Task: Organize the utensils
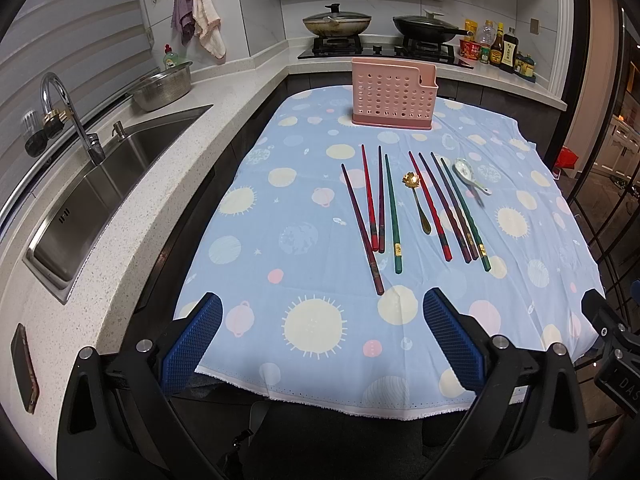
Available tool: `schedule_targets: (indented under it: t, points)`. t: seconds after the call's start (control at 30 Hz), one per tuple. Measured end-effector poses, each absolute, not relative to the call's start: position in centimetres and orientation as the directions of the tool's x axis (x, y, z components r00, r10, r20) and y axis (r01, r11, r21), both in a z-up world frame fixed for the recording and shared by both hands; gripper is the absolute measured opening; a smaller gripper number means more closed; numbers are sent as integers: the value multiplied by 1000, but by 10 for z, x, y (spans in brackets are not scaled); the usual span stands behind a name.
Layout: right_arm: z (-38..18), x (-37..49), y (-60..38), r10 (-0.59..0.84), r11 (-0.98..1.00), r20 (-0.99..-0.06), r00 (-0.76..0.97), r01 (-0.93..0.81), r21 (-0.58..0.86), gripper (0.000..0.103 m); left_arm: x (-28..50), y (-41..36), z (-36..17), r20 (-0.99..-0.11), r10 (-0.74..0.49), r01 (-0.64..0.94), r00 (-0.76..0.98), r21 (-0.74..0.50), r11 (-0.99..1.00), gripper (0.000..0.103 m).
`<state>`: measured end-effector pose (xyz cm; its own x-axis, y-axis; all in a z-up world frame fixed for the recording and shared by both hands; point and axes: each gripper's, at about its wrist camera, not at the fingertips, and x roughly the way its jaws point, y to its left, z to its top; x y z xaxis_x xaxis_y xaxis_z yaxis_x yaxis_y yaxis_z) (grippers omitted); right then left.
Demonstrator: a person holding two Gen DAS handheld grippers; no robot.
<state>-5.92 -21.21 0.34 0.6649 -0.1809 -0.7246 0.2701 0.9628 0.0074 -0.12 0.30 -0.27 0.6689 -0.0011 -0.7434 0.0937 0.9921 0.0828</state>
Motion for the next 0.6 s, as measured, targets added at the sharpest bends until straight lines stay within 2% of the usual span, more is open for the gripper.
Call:
schedule_targets:
  t: [0.6]
  points:
    - [3, -58, -213, -180, 963, -726, 664, 271, 9, 96, -2, 3, -3, -743, -1, 94, 669, 82, 992, 96]
